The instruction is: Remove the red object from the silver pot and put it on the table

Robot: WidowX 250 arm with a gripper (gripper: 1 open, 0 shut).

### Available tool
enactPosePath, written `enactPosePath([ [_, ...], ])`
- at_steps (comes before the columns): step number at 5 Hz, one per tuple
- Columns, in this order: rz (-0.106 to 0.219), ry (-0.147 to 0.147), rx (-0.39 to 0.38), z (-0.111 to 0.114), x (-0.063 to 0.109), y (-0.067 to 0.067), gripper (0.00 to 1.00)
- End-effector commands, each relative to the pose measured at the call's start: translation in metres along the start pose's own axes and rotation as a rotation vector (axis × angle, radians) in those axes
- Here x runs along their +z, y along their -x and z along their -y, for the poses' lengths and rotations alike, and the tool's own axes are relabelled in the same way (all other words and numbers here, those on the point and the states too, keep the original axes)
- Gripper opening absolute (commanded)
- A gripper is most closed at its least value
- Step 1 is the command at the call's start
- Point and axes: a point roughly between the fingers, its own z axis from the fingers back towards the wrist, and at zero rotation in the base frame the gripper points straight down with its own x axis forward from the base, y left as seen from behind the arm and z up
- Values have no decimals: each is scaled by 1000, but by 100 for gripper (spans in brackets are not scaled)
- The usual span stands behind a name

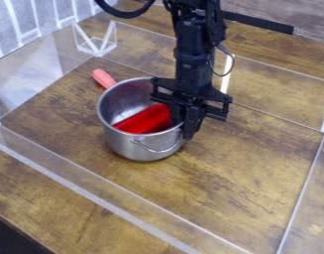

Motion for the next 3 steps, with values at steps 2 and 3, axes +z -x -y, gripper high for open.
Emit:
enactPosePath([
  [2,47,35,-25,19,36,-1,0],
  [3,51,48,-37,28,47,0,0],
])
